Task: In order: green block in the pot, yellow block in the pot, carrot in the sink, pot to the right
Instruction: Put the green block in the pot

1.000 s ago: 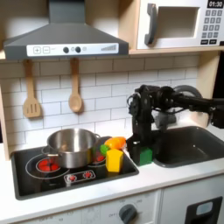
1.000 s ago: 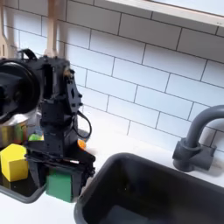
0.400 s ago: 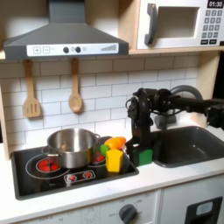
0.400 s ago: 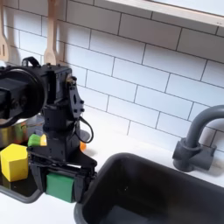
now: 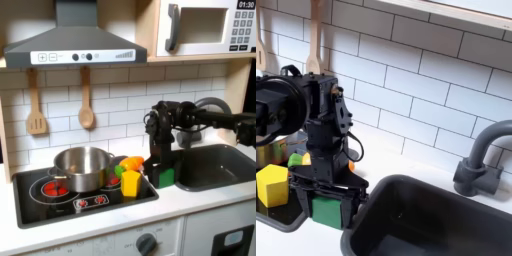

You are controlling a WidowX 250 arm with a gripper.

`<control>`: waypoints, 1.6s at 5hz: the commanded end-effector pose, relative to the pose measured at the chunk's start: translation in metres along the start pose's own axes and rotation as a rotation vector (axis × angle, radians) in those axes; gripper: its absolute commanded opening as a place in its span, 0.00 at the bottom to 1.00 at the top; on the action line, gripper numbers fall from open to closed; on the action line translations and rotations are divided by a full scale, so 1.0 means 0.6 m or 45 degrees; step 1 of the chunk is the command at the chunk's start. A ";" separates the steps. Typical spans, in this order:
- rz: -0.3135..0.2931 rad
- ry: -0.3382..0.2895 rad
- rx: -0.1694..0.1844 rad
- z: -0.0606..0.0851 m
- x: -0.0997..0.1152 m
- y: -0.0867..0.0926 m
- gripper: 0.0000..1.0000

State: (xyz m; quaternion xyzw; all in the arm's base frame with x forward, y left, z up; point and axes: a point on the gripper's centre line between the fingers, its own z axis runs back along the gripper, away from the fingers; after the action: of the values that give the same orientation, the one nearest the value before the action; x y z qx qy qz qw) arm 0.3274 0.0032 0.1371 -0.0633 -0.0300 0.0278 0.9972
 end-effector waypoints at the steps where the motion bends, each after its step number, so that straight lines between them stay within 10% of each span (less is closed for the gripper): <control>1: 0.028 -0.042 -0.018 0.037 0.001 0.003 0.00; 6: 0.199 -0.225 -0.099 0.174 0.041 0.089 0.00; 8: 0.267 -0.216 -0.111 0.179 0.041 0.152 0.00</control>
State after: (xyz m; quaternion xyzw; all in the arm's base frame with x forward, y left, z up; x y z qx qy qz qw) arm 0.3415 0.1075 0.2317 -0.1091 -0.1076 0.1372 0.9786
